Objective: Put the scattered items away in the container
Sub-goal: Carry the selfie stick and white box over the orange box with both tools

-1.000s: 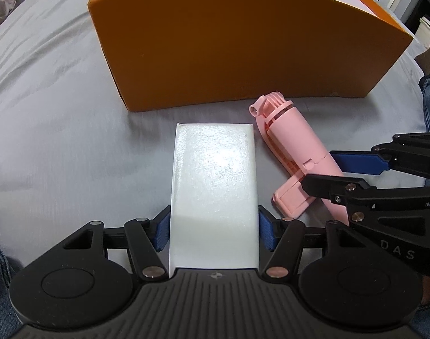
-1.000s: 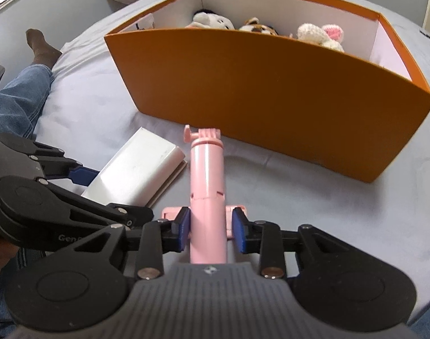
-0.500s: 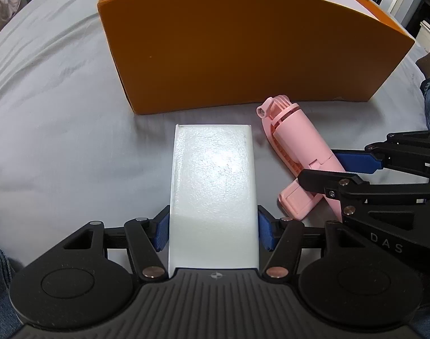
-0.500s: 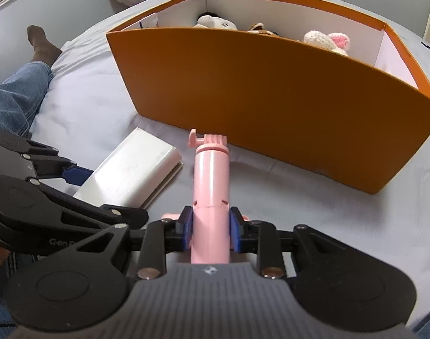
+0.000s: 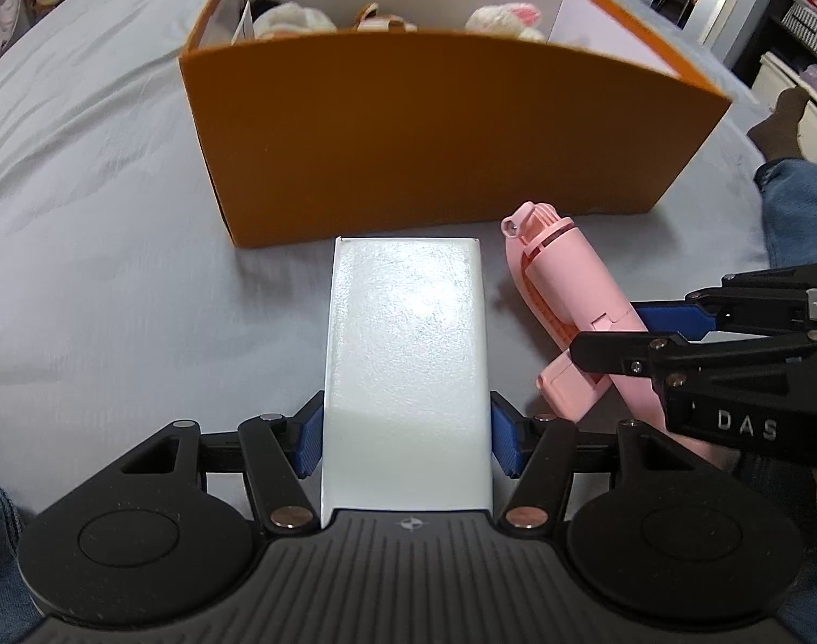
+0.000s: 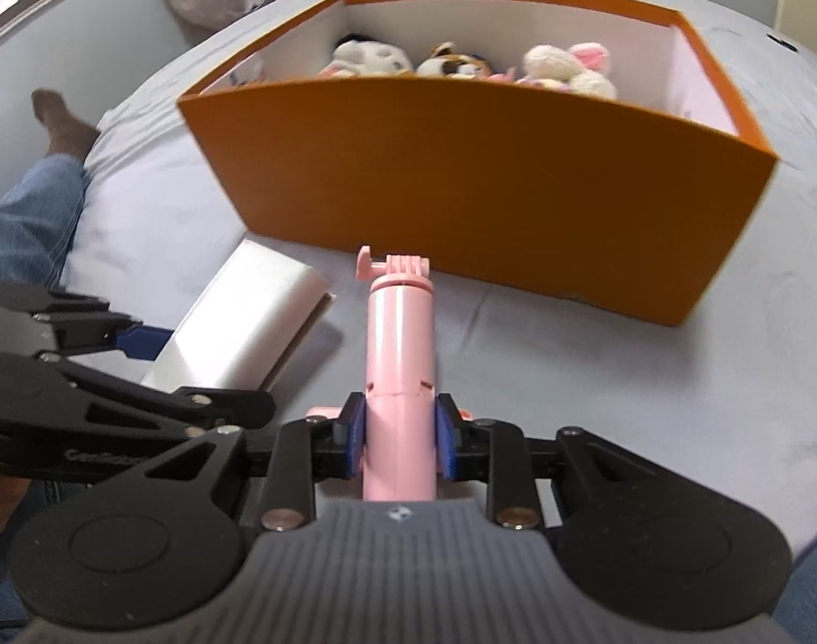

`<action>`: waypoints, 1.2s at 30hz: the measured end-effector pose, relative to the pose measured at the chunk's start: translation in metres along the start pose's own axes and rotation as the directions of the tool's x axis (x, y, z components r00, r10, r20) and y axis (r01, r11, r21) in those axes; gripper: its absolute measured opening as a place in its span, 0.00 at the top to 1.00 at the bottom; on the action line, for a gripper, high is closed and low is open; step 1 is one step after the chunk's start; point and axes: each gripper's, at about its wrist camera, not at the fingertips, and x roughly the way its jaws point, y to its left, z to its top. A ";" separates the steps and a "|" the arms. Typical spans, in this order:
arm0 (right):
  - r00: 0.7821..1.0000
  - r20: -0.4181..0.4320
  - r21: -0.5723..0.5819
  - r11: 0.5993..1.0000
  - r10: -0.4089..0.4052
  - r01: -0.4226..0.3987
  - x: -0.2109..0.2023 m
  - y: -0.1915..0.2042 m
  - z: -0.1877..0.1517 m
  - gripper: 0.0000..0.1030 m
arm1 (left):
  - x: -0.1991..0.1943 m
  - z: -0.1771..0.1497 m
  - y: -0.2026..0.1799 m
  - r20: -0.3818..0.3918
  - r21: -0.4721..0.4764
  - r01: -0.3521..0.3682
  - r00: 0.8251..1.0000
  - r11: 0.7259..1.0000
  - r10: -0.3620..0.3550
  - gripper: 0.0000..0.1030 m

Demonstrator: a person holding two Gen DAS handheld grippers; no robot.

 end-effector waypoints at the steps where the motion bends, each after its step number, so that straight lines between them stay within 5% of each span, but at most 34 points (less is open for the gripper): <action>1: 1.000 0.007 0.011 1.000 0.000 0.000 -0.003 -0.002 0.000 0.71 | -0.004 0.002 0.001 0.006 -0.010 0.006 1.000 1.000 -0.006 0.33; 14: 0.991 0.132 0.068 0.998 0.003 -0.012 -0.074 -0.020 0.012 0.71 | -0.071 0.031 0.000 0.124 -0.038 0.134 0.984 0.990 -0.128 0.33; 24: 0.954 0.291 0.074 0.996 -0.073 0.053 -0.133 -0.045 0.057 0.71 | -0.105 0.110 -0.019 0.194 0.021 0.252 0.948 0.967 -0.251 0.33; 31: 0.920 0.356 0.102 0.986 -0.162 0.134 -0.143 -0.071 0.104 0.71 | -0.080 0.185 -0.037 0.202 0.029 0.298 0.933 0.954 -0.298 0.33; 36: 0.919 0.328 0.126 0.974 -0.218 0.186 -0.124 -0.091 0.130 0.71 | -0.038 0.223 -0.051 0.171 -0.001 0.292 0.943 0.957 -0.287 0.33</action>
